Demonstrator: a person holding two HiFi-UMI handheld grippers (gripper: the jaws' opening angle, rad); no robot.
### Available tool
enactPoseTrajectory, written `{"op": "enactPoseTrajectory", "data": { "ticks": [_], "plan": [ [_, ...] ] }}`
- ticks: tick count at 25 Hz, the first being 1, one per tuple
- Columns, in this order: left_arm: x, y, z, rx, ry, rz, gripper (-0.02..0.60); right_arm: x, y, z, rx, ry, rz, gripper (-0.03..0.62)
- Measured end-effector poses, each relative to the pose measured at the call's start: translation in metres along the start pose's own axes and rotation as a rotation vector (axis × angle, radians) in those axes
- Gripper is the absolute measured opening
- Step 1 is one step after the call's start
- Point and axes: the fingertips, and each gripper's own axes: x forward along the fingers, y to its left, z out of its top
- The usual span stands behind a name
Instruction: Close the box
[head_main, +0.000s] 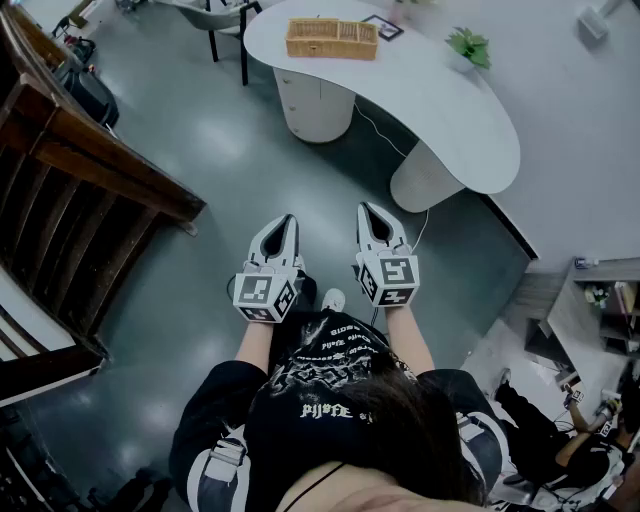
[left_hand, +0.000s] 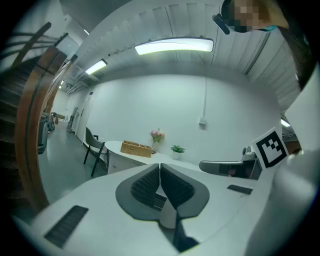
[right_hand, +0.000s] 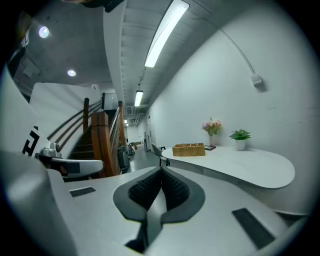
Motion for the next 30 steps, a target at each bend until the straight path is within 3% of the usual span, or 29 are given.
{"op": "enactPoseTrajectory", "data": {
  "ticks": [10, 19, 24, 30],
  "plan": [
    [0.024, 0.043, 0.022, -0.012, -0.017, -0.021, 0.028, 0.039, 0.001, 0.021, 0.066, -0.033, -0.035, 0.025],
    [0.073, 0.116, 0.056, 0.005, -0.039, -0.050, 0.028, 0.119, 0.010, 0.050, 0.061, -0.072, -0.056, 0.025],
    [0.098, 0.152, 0.070, 0.015, -0.046, -0.085, 0.028, 0.162, 0.030, 0.063, 0.120, -0.111, 0.044, 0.025],
    [0.110, 0.177, 0.076, 0.005, -0.036, -0.126, 0.028, 0.181, 0.034, 0.060, 0.136, -0.111, -0.059, 0.025]
  ]
}}
